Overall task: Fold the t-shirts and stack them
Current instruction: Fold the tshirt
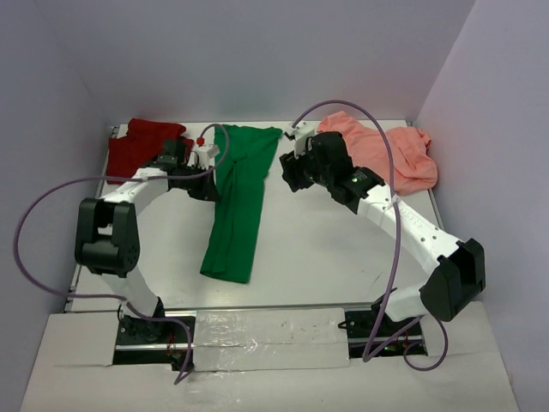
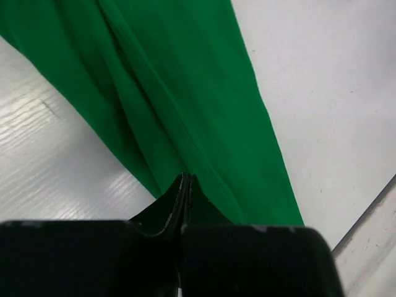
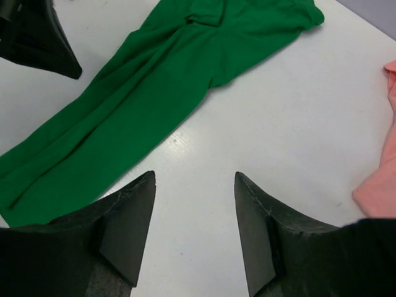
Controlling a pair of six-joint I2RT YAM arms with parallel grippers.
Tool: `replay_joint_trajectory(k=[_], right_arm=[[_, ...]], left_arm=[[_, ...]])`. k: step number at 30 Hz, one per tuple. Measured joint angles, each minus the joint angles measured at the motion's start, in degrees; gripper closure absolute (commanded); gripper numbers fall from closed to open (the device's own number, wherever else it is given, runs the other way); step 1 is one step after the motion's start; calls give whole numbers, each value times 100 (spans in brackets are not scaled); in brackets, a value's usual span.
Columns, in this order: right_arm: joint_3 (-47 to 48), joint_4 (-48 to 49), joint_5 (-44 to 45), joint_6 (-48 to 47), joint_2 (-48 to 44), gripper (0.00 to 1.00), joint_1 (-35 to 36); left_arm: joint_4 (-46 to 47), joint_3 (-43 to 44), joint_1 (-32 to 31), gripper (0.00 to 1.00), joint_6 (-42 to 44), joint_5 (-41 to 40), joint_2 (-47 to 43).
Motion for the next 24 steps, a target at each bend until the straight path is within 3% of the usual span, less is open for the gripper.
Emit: replay_joint_trajectory(k=[3,4,6,7,15,24], right_arm=[[0,-13,-72,61,-22,50,-72],[0,-31,-83,79,-20,57,-109],[0,-66,-85,76,-20,80,-184],[0,-70,-90,92,-20,100,-212],[0,-142,-101,133,50,100,-275],[0,-186,-109,140,59,100,-302]], left_arm=[[-216,295,-96,100,-4,35,549],[-269,358,-155,100,-2,52,660],[-345,396,-297,100,0,61,761],[-382,396,-391,100,2,63,774],[-457,396,-1067,100,22,170,774],[-455,387,-1158,100,33,-339,776]])
